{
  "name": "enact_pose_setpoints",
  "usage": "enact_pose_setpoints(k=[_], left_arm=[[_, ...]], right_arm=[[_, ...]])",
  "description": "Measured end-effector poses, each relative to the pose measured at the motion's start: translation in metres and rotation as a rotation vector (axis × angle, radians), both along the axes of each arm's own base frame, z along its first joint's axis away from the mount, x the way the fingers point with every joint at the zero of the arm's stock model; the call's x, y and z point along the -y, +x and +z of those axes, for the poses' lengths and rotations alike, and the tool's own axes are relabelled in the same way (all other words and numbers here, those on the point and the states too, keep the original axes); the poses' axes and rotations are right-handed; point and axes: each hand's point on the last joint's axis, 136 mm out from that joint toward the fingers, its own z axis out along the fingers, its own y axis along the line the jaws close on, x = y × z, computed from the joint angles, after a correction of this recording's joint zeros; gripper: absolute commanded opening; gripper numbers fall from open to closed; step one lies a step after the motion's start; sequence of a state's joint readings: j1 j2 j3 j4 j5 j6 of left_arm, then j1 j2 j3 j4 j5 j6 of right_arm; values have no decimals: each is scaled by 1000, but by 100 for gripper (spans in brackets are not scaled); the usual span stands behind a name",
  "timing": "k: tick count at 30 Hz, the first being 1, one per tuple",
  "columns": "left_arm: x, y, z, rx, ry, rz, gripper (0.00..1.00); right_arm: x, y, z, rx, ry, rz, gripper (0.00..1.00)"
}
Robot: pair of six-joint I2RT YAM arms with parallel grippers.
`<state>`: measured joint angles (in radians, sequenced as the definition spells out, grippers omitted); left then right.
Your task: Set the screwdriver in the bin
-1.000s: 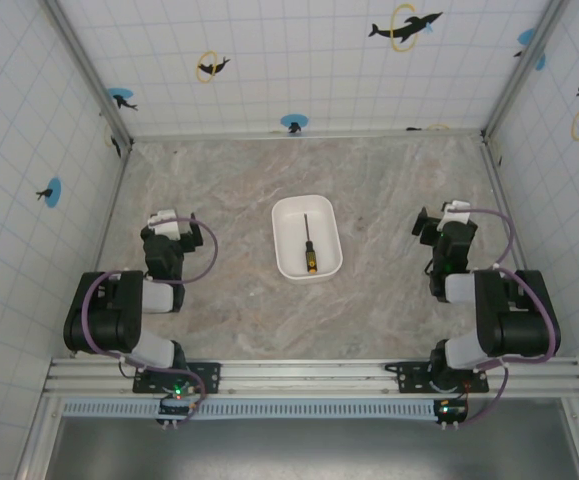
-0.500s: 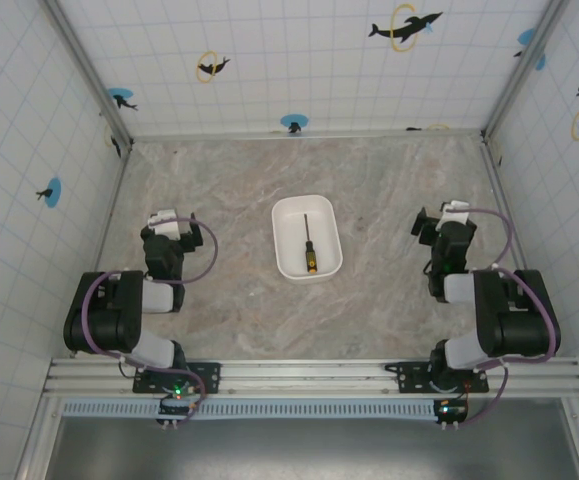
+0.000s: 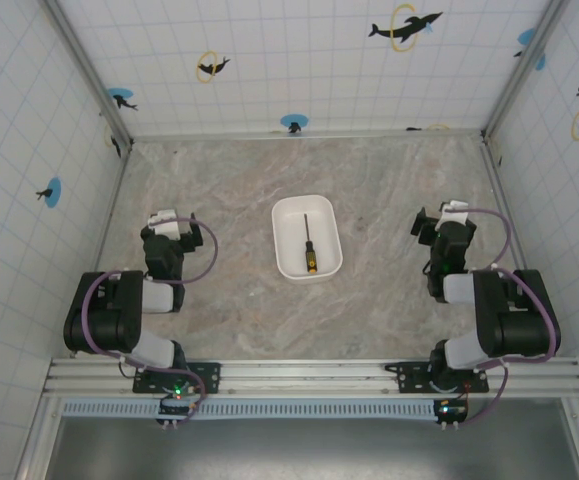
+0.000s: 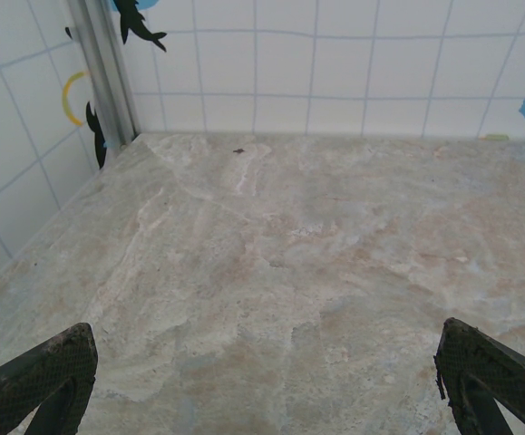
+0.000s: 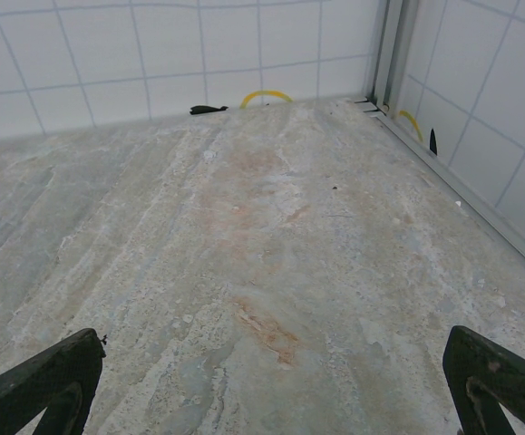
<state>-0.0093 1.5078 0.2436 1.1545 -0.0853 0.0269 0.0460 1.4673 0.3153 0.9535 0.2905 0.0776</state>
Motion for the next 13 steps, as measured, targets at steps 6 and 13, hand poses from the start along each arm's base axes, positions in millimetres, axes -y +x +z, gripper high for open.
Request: enact_pose_setpoints(k=[6, 13], left_arm=[[0, 0, 0, 0, 0, 0, 98], [0, 0, 0, 0, 0, 0, 98]], right_arm=[[2, 0, 0, 0, 3, -1, 99], [2, 0, 0, 0, 9, 8, 99]])
